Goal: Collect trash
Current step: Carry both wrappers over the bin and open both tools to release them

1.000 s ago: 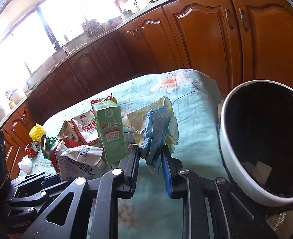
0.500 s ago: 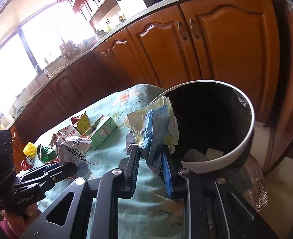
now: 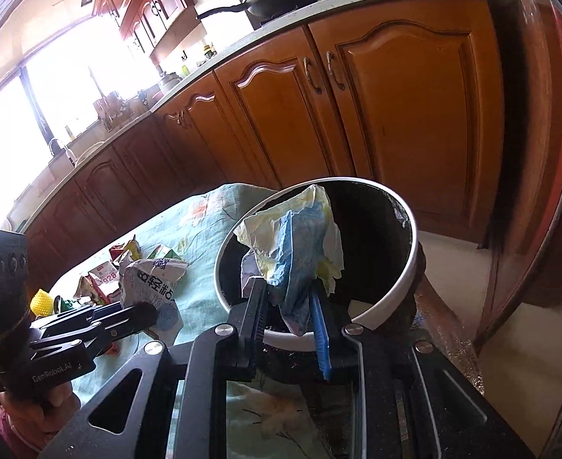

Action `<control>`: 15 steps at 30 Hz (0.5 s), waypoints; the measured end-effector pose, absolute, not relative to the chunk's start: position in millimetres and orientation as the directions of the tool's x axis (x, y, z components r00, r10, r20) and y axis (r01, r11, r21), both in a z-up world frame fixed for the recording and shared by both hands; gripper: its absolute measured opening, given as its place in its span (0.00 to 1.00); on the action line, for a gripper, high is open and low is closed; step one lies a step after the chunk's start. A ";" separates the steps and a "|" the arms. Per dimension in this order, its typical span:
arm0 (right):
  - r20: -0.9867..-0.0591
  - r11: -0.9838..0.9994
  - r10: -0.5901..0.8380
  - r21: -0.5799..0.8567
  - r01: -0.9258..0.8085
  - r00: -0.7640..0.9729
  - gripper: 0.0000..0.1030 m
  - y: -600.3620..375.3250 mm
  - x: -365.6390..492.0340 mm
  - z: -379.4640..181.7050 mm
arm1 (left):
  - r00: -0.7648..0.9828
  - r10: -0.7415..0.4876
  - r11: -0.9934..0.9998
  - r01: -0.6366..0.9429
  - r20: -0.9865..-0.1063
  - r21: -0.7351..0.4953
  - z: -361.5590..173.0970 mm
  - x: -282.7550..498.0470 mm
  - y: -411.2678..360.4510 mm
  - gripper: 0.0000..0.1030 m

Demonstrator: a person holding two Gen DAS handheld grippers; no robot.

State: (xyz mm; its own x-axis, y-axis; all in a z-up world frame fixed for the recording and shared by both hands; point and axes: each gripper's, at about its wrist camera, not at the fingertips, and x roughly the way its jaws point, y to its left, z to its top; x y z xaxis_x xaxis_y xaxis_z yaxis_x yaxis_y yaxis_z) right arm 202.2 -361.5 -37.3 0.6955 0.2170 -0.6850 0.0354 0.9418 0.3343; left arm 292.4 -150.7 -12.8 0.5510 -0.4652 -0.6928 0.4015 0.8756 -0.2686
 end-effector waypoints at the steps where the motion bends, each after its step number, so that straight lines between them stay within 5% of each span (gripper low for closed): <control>1: -0.687 0.943 0.213 0.332 0.039 0.695 0.22 -363.9 203.7 -37.2 | 0.550 -0.463 0.876 0.403 -0.695 -0.265 -12.6 297.3 -154.1 0.26; 15: -0.724 0.950 0.192 0.307 0.061 0.663 0.25 -386.5 233.2 -43.4 | 0.503 -0.453 0.869 0.432 -0.736 -0.240 -22.5 357.2 -207.7 0.27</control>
State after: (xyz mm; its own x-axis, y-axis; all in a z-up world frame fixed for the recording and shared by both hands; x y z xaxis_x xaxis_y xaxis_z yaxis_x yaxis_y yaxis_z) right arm 233.2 -386.5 -43.4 0.6631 0.1915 -0.7237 0.0605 0.9498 0.3069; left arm 357.2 -207.7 -22.5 0.5026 -0.4531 -0.7363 0.4321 0.8693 -0.2399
